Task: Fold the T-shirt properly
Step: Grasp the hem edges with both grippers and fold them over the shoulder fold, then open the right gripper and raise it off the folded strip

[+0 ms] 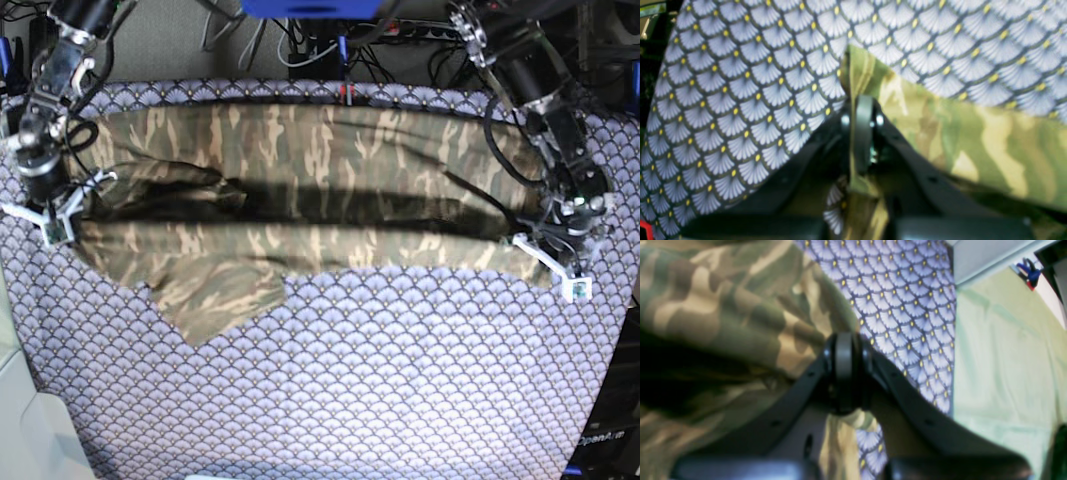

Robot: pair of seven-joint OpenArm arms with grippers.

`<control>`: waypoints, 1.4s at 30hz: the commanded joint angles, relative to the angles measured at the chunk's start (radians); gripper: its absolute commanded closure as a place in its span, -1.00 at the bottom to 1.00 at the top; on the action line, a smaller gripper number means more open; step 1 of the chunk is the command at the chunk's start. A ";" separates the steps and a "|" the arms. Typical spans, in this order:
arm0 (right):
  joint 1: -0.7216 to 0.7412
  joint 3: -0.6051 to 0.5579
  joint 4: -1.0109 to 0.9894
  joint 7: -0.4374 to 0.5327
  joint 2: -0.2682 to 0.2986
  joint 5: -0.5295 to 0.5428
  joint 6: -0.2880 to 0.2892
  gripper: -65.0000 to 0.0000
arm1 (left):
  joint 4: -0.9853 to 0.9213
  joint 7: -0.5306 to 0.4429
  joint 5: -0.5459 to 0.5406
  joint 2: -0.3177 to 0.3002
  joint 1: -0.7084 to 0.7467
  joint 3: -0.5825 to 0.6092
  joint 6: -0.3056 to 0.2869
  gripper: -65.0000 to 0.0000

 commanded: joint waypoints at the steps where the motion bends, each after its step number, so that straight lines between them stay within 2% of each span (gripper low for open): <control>1: -0.014 0.019 0.032 0.017 0.019 0.029 -0.014 1.00 | 0.038 -0.008 -0.018 -0.019 -0.006 -0.001 0.008 1.00; 6: -0.117 0.047 0.101 0.017 0.017 0.109 -0.014 1.00 | 0.087 0.029 -0.081 -0.022 0.043 -0.007 0.008 1.00; 11: -0.234 0.083 0.152 0.017 0.016 0.233 -0.014 1.00 | 0.145 0.030 -0.087 -0.016 0.103 -0.007 0.008 1.00; 19: -0.343 0.089 0.152 0.019 0.016 0.326 -0.014 1.00 | 0.161 0.026 -0.087 -0.015 0.178 -0.007 0.008 1.00; 25: -0.359 0.088 0.150 0.019 0.014 0.335 -0.014 1.00 | 0.081 0.020 -0.087 -0.015 0.186 -0.001 0.008 1.00; 34: -0.435 0.097 0.150 0.025 -0.024 0.335 -0.014 1.00 | 0.066 0.030 -0.087 -0.019 0.190 -0.001 0.008 1.00; 40: -0.447 0.168 0.147 0.128 -0.055 0.335 -0.014 1.00 | 0.072 0.033 -0.086 -0.022 0.192 -0.001 0.005 1.00; 42: -0.448 0.185 0.140 0.146 -0.058 0.335 -0.014 1.00 | 0.072 0.049 -0.078 -0.022 0.192 -0.006 -0.041 1.00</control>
